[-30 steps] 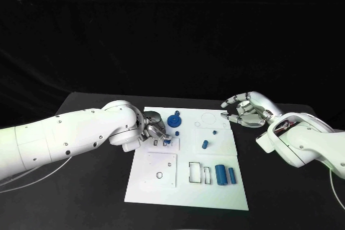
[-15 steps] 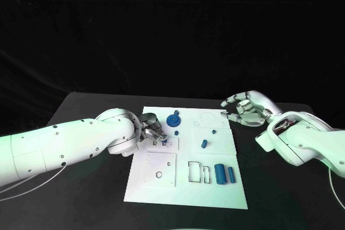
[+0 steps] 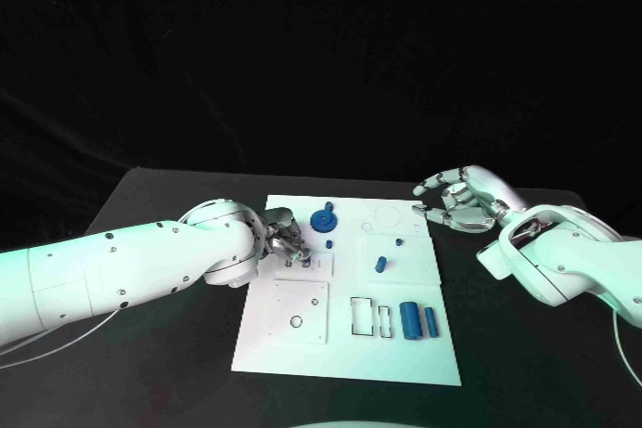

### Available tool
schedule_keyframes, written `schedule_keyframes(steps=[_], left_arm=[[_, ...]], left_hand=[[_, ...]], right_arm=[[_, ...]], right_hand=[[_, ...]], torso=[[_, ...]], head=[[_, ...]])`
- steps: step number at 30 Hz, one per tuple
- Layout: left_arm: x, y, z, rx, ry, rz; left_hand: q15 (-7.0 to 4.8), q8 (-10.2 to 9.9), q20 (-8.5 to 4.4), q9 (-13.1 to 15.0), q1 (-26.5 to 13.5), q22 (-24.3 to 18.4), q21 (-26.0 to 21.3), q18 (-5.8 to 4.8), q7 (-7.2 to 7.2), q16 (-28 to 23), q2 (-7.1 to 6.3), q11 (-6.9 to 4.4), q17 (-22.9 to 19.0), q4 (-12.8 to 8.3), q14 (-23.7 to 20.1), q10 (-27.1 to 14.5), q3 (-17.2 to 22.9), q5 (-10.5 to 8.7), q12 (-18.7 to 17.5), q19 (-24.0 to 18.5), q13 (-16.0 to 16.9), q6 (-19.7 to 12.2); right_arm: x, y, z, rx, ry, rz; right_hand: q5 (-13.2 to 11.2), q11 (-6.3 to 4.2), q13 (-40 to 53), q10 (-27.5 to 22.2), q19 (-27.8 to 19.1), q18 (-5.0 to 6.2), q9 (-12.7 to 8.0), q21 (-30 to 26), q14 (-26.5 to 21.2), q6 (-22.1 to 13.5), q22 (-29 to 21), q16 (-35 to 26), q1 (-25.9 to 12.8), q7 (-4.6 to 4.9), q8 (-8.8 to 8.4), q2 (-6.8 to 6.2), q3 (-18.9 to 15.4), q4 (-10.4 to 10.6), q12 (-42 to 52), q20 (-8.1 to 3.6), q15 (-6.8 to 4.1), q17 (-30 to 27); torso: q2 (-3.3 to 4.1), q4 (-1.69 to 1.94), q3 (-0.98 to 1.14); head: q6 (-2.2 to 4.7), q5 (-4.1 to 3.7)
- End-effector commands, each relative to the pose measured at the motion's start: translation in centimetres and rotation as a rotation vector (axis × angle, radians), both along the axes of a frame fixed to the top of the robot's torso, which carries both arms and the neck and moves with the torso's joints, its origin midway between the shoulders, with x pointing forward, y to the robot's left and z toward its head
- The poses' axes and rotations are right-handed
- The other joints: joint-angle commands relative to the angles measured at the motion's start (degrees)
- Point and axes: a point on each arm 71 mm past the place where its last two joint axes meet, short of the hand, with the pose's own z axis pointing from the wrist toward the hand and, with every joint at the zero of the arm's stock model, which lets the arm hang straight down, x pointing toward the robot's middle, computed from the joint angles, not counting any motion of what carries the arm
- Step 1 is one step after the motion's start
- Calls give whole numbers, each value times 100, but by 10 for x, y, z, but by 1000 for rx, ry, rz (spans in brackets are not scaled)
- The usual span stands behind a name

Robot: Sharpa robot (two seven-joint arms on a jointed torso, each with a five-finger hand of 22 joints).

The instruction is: Assemble the parts on the task board

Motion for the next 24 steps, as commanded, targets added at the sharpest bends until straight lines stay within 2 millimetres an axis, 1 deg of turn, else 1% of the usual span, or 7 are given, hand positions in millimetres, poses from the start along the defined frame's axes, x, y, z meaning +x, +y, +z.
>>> schedule_keyframes(steps=[1,10,18,23,24], left_arm=[[-1,-2,-2,36,17,-31],[-2,-3,-4,61,39,-54],[-1,-4,-5,70,43,-58],[0,-4,-5,73,48,-59],[0,-4,-5,74,49,-60]], left_hand=[[-42,18,-23,109,-28,320,20,-97,6,19,26,-6,1510,-1185,605,44,1180,36,26,43,3,35],[-43,19,-23,111,-33,321,21,-97,4,19,23,-7,1510,-1185,605,51,1180,44,34,44,13,38],[-45,20,-23,113,-40,320,20,-97,2,19,20,-9,1510,-1186,605,57,1177,50,39,43,18,41],[-46,20,-23,114,-43,322,21,-98,2,19,21,-10,1510,-1184,605,53,1176,52,30,44,7,42],[-46,20,-23,114,-43,322,21,-98,2,19,21,-10,1510,-1184,605,53,1176,52,30,44,7,42]], right_arm=[[0,1,0,1,-6,10],[0,1,0,1,-5,11],[0,2,0,1,-5,12],[0,2,-1,1,-5,12],[0,2,-1,1,-5,12]], right_hand=[[35,-17,298,-2,68,63,7,-35,424,41,869,-29,-23,-13,39,-15,18,26,-1,-52,-55,807],[35,-17,298,-2,68,63,7,-35,424,41,869,-29,-23,-13,39,-15,18,26,-1,-52,-55,807],[37,-17,297,-2,61,66,7,-47,422,42,861,-33,-34,-14,43,-15,19,35,-1,-53,-56,798],[37,-17,297,-2,61,66,7,-47,422,42,861,-33,-34,-14,43,-15,19,35,-1,-53,-56,798],[37,-17,297,-2,61,66,7,-47,422,42,861,-33,-34,-14,43,-15,19,35,-1,-53,-56,798]], torso=[[3,1,2],[-4,-2,-1],[1,2,1],[0,2,1],[0,0,1]], head=[[-14,3],[-25,7],[-37,-1],[-48,-3],[-62,3]])
